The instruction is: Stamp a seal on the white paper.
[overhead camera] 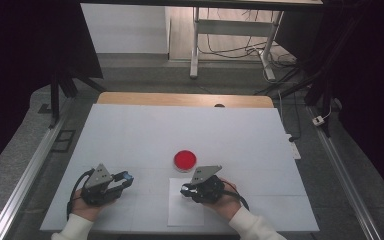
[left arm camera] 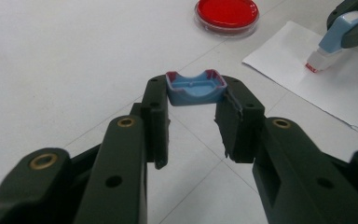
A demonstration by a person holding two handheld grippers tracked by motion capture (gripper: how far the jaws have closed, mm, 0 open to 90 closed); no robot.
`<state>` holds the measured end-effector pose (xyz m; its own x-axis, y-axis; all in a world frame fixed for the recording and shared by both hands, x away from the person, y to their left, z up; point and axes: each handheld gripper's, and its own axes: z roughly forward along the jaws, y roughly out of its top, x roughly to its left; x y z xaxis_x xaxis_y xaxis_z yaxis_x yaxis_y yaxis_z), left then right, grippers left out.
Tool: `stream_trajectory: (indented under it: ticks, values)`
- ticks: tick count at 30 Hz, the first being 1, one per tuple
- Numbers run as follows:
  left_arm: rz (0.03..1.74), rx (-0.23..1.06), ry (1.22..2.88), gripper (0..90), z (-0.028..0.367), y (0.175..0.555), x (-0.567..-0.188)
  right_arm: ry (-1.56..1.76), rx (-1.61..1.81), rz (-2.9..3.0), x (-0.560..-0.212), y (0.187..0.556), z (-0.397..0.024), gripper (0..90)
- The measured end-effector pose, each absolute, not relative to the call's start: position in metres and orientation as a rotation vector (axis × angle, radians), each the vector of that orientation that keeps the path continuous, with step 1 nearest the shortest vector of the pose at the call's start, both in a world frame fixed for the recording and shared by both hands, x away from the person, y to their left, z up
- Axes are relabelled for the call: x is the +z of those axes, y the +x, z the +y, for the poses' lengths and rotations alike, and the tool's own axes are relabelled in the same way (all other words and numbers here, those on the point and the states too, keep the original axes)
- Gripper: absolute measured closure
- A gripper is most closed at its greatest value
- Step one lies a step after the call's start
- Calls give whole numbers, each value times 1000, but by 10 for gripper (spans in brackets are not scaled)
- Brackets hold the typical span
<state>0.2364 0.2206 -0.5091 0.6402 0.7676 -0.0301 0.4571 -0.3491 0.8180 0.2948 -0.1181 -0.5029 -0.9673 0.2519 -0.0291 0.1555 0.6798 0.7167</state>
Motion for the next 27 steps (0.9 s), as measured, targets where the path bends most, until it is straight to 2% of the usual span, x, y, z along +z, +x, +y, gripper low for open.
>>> stream_trajectory:
  ticks: [27]
  values:
    - [958,461,2006,652,220,236,-509,347,1081,2783,-504,294,-115,758]
